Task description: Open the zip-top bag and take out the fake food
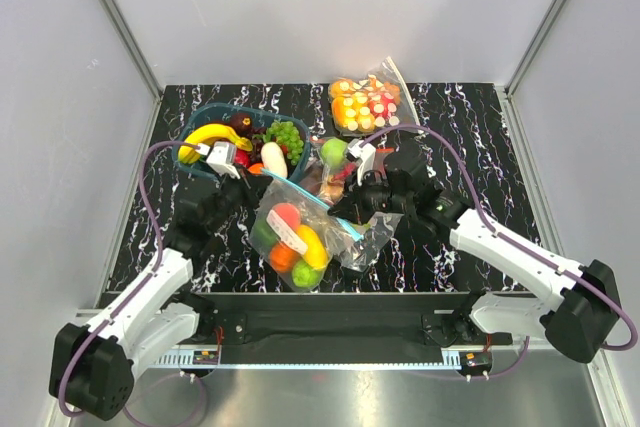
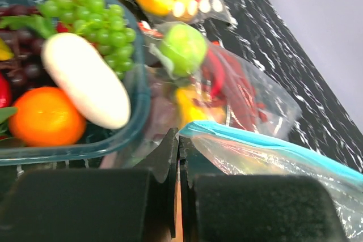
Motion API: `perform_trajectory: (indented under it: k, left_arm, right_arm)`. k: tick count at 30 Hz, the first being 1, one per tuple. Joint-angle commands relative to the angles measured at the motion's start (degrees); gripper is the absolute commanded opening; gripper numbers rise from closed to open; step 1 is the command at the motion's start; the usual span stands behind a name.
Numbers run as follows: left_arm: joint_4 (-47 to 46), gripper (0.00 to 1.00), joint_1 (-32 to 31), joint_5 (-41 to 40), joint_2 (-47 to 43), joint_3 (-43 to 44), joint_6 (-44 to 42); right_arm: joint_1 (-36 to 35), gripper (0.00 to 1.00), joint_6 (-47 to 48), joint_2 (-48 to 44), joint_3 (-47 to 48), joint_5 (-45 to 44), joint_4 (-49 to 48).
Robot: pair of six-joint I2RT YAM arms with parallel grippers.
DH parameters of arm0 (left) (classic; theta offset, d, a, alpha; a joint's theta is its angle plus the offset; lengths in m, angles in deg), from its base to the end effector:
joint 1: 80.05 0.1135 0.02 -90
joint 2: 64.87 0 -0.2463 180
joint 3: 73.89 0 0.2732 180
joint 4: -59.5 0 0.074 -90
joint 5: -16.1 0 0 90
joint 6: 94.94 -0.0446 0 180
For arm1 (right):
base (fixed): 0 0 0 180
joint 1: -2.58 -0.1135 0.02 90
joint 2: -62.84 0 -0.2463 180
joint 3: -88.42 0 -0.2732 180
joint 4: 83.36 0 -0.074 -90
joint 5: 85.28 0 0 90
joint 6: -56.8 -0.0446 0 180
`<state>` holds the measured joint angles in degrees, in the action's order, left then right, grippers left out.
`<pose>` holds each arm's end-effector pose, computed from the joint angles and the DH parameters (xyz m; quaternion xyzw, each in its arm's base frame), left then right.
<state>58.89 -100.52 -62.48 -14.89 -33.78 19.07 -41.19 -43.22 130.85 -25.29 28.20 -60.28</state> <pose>0.2283 -0.0946 0.2363 0.0410 0.7597 -0.3141 0.5679 0.2081 0.2239 0.2855 -0.3443 0.7575 0.3915 0.3929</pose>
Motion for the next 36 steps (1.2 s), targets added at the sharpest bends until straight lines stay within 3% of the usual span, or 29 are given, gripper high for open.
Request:
perform_trajectory:
  k: [1, 10, 18, 21, 25, 27, 29, 36]
  left_arm:
    - [-0.85, 0.0, 2.62, -8.25, 0.12, 3.43, -0.72]
    - [5.73, 0.0, 4.03, -16.77, 1.0, 6.68, -1.86]
    - [5.48, 0.0, 4.12, -14.76, 0.83, 6.07, -0.98]
    - [5.04, 0.0, 4.21, -12.57, 0.04, 5.28, -1.6]
    - [2.33, 0.0, 4.21, -3.2, -1.63, 4.22, -3.96]
    - [1.35, 0.0, 4.12, -0.01, -2.07, 3.87, -4.32]
    - [0.03, 0.0, 4.21, 4.02, -2.25, 3.26, -4.06]
    - [-0.15, 0.0, 4.12, 9.93, -3.22, 2.46, -3.36]
  right_arm:
    - [-0.44, 0.01, -1.14, -1.83, -0.78, 0.6, 2.88]
    - [-0.44, 0.01, -1.58, -4.37, -1.75, 0.51, 7.09]
    - [-0.44, 0.03, -1.05, -7.01, -2.1, 0.95, 11.75]
    - [-0.44, 0.11, -0.09, -7.36, -0.08, 1.04, 13.86]
    - [-0.44, 0.46, 2.1, -6.93, 3.69, -1.68, 14.66]
    - [-0.44, 0.53, 3.07, -6.31, 4.75, -2.91, 13.87]
    - [-0.44, 0.58, 4.22, -4.73, 6.59, -4.58, 12.29]
    - [-0.44, 0.61, 6.94, 1.94, 12.4, -5.65, 7.28]
